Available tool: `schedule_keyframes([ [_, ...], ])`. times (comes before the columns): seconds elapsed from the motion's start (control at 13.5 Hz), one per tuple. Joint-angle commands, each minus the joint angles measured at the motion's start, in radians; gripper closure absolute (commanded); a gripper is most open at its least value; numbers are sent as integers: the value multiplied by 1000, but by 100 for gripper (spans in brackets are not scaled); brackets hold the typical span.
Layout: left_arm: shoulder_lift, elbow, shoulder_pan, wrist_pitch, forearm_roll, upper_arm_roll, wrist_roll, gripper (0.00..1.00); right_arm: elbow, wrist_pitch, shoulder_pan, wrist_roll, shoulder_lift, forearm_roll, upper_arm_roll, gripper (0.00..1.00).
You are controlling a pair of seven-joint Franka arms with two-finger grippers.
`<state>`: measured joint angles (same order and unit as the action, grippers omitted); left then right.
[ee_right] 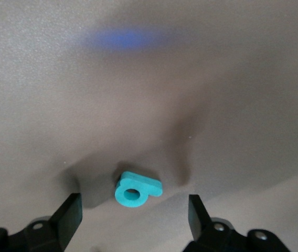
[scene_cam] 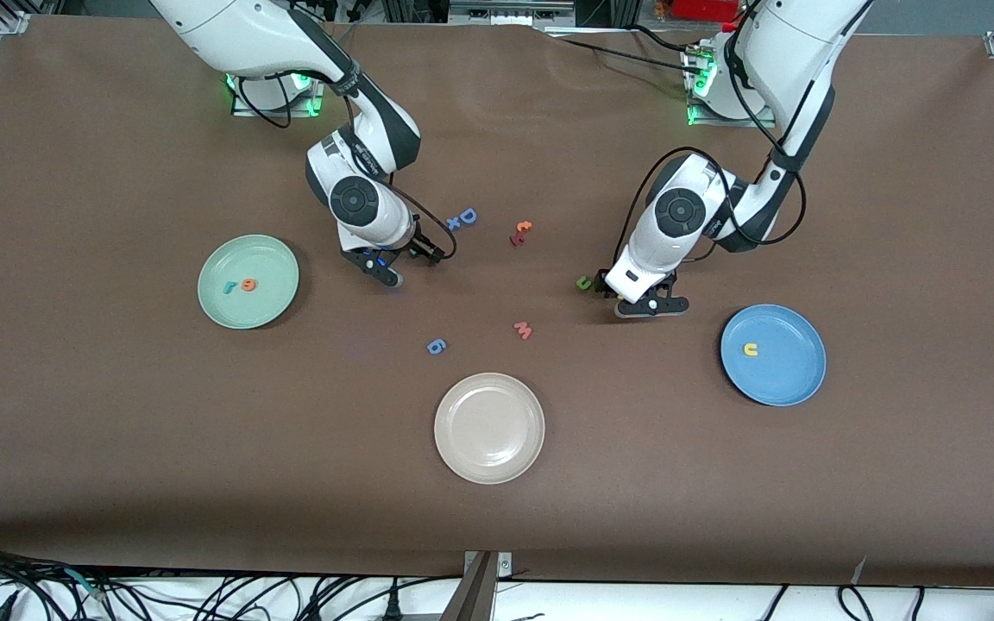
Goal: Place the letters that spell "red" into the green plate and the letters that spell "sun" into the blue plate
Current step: 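Reach the yellow s with the left gripper while the right gripper reaches teal, then grasp the teal letter with the right gripper while the left gripper grasps s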
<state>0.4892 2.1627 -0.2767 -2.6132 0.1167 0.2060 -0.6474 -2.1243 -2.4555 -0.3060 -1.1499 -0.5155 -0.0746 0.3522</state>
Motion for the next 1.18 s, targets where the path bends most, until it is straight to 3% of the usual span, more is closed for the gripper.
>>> schedule_keyframes([
  [0.0,12,-20,-7,-5,41,-7,-32,30,-22,-13,-2,-13,18,6,-1,21],
  [0.15,14,-29,-7,-5,41,-7,-32,44,-22,-13,-4,-13,18,12,-1,33],
  [0.37,16,-29,-7,-5,41,-7,-32,48,-22,-13,-2,-13,18,15,-1,47],
  [0.67,15,-26,-9,-5,43,-7,-46,52,-22,-13,-2,-13,17,16,-4,80],
  [1.03,16,-23,-13,-5,43,-7,-46,56,-17,-13,-2,-13,17,18,-6,84],
  [1.11,16,-23,-15,-5,43,-7,-46,61,-17,-13,-2,-13,17,18,-9,84],
])
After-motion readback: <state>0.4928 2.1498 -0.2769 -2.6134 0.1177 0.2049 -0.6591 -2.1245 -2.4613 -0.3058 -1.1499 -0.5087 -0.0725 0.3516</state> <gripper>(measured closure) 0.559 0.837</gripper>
